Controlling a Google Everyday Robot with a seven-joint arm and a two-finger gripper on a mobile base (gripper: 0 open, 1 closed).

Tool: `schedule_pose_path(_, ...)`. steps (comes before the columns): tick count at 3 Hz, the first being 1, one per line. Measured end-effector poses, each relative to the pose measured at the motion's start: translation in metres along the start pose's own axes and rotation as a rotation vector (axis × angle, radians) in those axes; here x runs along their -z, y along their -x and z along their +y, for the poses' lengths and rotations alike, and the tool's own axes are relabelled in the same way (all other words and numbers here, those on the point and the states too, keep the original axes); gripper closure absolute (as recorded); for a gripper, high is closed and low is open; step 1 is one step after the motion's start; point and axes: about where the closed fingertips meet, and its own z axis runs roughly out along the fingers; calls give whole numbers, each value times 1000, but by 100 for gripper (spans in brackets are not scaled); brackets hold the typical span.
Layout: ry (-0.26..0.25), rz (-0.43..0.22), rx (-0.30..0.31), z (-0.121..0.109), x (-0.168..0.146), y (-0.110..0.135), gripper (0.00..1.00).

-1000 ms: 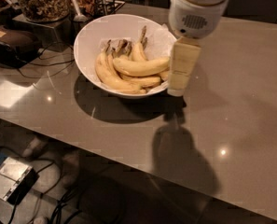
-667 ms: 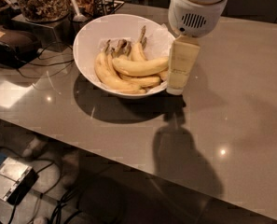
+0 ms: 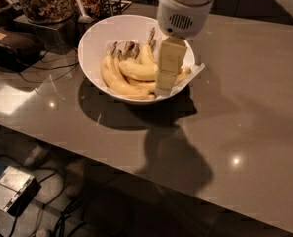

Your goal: Pick banana from white bowl

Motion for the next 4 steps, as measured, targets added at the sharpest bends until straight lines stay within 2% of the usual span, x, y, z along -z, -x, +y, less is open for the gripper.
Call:
schedule_pose_path(2,73,-2,11,-13,-30,41,4)
schedule_pose_path(3,95,6,-11,-22,-44,48,19)
schedule_pose_path(4,107,18,-32,-31,-55,52,25)
